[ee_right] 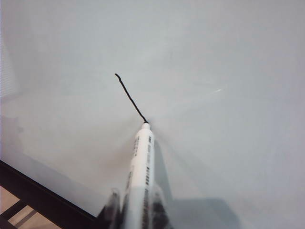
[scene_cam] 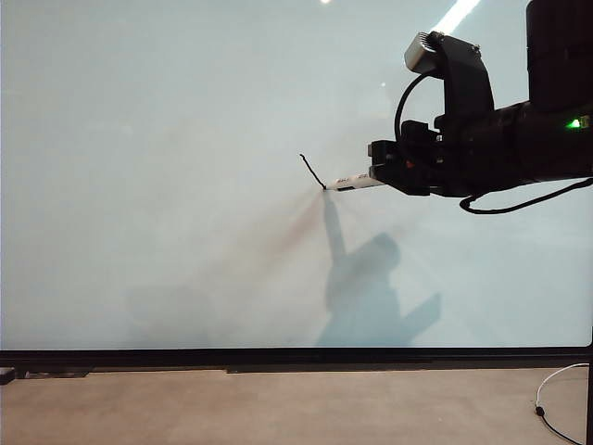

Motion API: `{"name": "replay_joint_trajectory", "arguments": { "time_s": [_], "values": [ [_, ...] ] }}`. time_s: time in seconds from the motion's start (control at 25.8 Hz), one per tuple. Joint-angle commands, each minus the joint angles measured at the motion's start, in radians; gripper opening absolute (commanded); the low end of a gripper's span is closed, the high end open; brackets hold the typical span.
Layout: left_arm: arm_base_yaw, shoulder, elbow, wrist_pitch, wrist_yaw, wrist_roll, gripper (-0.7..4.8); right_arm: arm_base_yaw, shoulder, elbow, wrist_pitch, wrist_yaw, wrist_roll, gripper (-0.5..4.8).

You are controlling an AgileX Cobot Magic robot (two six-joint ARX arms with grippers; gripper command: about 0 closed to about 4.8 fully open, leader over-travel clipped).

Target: Pick up the pen on the shelf to the right of the whiteboard and draw a check mark.

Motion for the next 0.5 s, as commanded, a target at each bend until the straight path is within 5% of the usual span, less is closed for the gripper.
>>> {"name": "replay_joint_trajectory", "arguments": {
  "time_s": [0.04,0.5],
  "values": [
    [0.0,0.0,0.003,0.006,0.0,0.004,-0.04,-0.002,-0.014,0.002,0.026,0.031,-0.011,-0.03],
    [0.0,0.0,0.003,0.006,0.0,0.004,-0.04,-0.002,-0.058,-0.006,0.026,0.058,-0.041,-0.03]
  ]
}}
